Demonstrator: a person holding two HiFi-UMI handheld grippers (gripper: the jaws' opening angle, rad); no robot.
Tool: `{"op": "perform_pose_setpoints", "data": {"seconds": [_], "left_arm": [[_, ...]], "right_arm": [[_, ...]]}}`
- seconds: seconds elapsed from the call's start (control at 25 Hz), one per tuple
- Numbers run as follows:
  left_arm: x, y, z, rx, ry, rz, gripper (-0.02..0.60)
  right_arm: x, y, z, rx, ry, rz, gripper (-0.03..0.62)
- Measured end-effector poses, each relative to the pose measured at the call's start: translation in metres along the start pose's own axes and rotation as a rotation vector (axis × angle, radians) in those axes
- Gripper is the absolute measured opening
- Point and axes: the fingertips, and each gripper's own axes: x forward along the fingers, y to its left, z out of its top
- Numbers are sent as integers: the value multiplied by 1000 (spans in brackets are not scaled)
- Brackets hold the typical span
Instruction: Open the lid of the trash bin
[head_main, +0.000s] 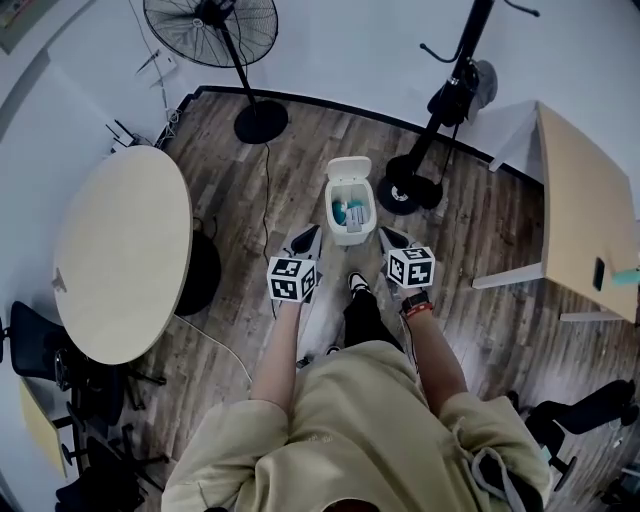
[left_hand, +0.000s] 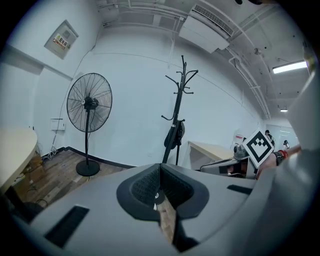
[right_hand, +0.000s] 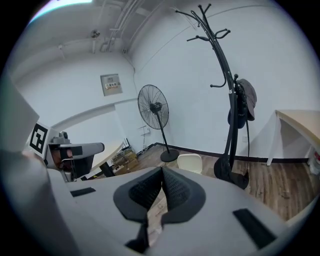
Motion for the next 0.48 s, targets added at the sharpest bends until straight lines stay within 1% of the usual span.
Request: {"op": "perform_pose_setpoints", "data": {"seconds": [0.2, 0.32, 0.48], "left_arm": [[-38, -16, 14, 20, -58, 12, 23], [-54, -29, 26, 35, -101, 18, 23], [-70, -41, 40, 27, -149, 10, 23]], "right_arm": [[-43, 18, 10, -5, -84, -21, 17], [-65, 28, 18, -37, -128, -27, 17], [-86, 44, 29, -72, -181, -53, 15]]}}
